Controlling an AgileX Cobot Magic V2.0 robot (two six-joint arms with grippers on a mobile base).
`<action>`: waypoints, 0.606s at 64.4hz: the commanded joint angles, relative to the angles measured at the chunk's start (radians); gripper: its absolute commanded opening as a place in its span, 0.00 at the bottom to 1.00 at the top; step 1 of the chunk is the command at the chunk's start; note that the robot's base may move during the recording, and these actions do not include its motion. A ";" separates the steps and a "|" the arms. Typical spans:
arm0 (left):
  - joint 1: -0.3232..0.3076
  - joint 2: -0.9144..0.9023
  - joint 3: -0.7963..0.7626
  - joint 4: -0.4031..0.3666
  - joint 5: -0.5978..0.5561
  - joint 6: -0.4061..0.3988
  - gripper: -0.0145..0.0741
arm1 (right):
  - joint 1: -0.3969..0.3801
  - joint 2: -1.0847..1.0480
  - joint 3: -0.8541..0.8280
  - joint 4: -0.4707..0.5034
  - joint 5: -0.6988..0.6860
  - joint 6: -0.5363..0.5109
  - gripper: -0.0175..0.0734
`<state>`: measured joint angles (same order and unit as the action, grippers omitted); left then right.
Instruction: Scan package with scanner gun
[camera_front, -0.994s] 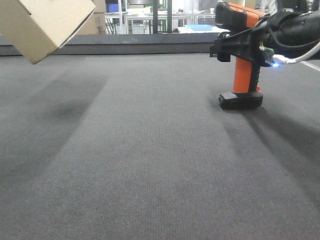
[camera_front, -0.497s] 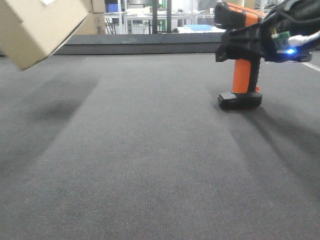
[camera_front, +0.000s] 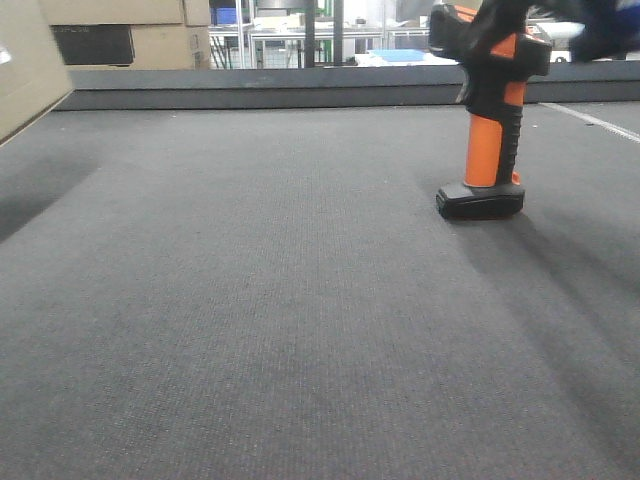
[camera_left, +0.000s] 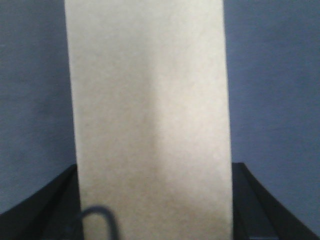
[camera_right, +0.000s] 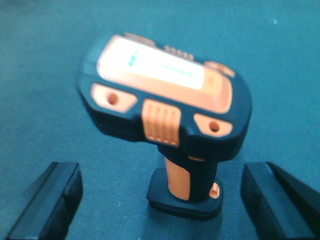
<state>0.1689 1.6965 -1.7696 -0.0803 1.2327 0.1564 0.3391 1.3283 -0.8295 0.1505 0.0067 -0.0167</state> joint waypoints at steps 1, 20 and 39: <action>-0.007 0.015 -0.007 0.021 -0.012 -0.012 0.04 | -0.006 -0.067 -0.004 0.000 0.021 -0.001 0.65; -0.007 0.079 0.038 0.048 -0.012 -0.008 0.04 | -0.006 -0.236 -0.004 -0.019 0.013 -0.001 0.02; -0.017 0.108 0.095 0.093 -0.012 -0.003 0.04 | -0.006 -0.306 -0.016 -0.028 -0.007 -0.001 0.01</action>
<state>0.1603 1.8114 -1.6812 0.0000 1.2310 0.1541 0.3391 1.0355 -0.8295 0.1305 0.0311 -0.0167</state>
